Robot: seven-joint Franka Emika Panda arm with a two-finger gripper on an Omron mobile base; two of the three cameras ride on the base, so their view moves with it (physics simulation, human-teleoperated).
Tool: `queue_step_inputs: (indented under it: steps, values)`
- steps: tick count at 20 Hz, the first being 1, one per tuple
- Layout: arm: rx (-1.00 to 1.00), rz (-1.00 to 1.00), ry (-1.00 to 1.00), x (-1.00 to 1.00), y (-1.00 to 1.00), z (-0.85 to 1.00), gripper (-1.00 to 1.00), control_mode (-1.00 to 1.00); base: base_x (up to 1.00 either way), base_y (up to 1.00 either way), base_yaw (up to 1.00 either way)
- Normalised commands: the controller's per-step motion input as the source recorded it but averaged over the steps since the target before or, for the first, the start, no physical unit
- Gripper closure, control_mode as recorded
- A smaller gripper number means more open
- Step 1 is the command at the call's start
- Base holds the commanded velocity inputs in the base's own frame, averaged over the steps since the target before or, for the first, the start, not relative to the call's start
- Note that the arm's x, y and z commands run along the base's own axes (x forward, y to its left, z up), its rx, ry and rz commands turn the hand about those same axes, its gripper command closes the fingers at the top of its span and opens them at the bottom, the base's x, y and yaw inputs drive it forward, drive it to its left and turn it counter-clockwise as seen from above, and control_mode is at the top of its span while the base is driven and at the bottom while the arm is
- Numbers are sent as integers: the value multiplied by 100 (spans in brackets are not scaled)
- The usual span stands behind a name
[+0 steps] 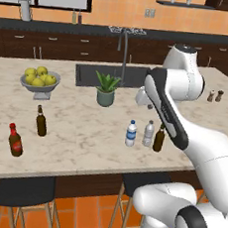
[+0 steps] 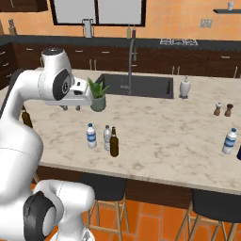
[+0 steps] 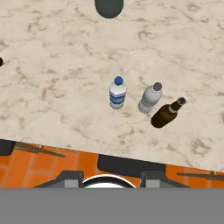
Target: Move the plastic bottles in the middle to the plastics group, and the glass bottles in the middle to the glass group.
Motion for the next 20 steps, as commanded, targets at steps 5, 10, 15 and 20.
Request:
queue_step_inputs:
  steps: [5, 10, 15, 20]
  values:
    - [0, -8, -4, -27, -26, -14, -100, -100, 0, 0, 0]
    - [1, -25, 0, -12, -65, -1, -100, -100, 0, 0, 0]
    - [1, -19, -1, 8, -64, -23, -100, -100, 0, 0, 0]
    - [1, -5, -9, 26, -25, -52, -100, -100, 0, 0, 0]
